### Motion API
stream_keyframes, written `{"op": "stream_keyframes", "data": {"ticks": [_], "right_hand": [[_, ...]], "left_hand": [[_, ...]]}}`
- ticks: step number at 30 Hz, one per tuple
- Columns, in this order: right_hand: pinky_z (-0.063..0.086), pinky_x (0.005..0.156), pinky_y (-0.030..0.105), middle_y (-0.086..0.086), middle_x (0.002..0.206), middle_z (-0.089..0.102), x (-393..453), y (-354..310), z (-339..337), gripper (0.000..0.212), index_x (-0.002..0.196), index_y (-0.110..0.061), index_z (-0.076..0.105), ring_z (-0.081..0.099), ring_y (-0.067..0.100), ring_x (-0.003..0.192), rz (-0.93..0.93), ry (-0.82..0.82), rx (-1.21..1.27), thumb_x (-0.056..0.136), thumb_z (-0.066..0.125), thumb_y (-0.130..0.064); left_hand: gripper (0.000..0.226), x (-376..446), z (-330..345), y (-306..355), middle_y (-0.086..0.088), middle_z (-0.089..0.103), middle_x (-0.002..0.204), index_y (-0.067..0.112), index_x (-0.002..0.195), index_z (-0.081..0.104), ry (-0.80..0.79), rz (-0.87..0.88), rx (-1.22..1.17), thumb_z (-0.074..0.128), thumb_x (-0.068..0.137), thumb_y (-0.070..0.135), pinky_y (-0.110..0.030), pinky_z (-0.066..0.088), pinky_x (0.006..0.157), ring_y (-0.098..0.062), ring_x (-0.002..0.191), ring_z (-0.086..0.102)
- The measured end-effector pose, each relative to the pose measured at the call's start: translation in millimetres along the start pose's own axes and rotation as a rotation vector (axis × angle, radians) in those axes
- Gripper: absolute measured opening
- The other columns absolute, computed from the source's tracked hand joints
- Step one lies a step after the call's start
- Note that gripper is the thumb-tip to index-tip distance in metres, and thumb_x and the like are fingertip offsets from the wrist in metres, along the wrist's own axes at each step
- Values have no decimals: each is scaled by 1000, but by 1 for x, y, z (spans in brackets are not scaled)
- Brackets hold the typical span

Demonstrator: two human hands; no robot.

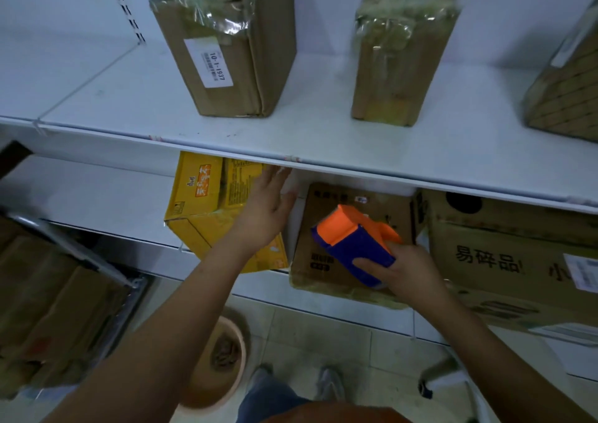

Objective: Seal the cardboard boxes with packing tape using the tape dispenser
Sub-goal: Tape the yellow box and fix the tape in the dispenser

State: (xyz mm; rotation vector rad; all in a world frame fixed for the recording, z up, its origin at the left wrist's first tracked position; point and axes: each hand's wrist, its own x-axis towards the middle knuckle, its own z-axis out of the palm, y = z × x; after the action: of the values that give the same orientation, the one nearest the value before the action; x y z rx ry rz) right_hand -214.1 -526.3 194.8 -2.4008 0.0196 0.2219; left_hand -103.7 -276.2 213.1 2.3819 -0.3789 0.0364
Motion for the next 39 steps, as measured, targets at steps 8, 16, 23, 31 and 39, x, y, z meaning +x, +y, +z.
{"op": "stream_keyframes", "data": {"ticks": [8,16,23,31,39], "right_hand": [[46,58,25,0,76,70,-17,-17,10,56,86,-14,69,63,2,69,-99,-40,129,65,63,-66],[54,68,28,-10,83,69,-19,-39,38,67,93,-29,63,64,-3,79,-126,-133,194,60,57,-87],[57,72,35,-7,84,71,-17,-81,67,86,94,-26,68,66,3,75,-95,-243,83,52,46,-98],[57,70,32,-8,83,71,-16,-146,96,77,85,-31,64,66,2,74,-65,-304,-2,51,42,-96],[52,65,30,-2,79,69,-17,-194,137,42,86,-17,65,66,8,70,-23,-210,41,80,67,-59]], "left_hand": [[28,-69,-27,38,23,72,103,29,122,60,-399,-202,-656,59,94,29,-15,52,82,6,101,66],[39,-103,-37,13,-16,75,101,2,114,72,-197,-288,-732,58,92,30,-39,56,88,-22,94,69],[25,-117,-68,-24,-13,75,98,2,105,75,-156,-395,-690,53,101,12,-33,55,84,-18,89,68],[16,-127,-120,-57,-17,75,96,9,92,78,-112,-567,-747,63,96,13,-26,58,77,-19,85,70],[21,-127,-168,-92,1,76,82,23,84,78,-145,-371,-561,63,96,16,-28,59,77,-14,82,72]]}}
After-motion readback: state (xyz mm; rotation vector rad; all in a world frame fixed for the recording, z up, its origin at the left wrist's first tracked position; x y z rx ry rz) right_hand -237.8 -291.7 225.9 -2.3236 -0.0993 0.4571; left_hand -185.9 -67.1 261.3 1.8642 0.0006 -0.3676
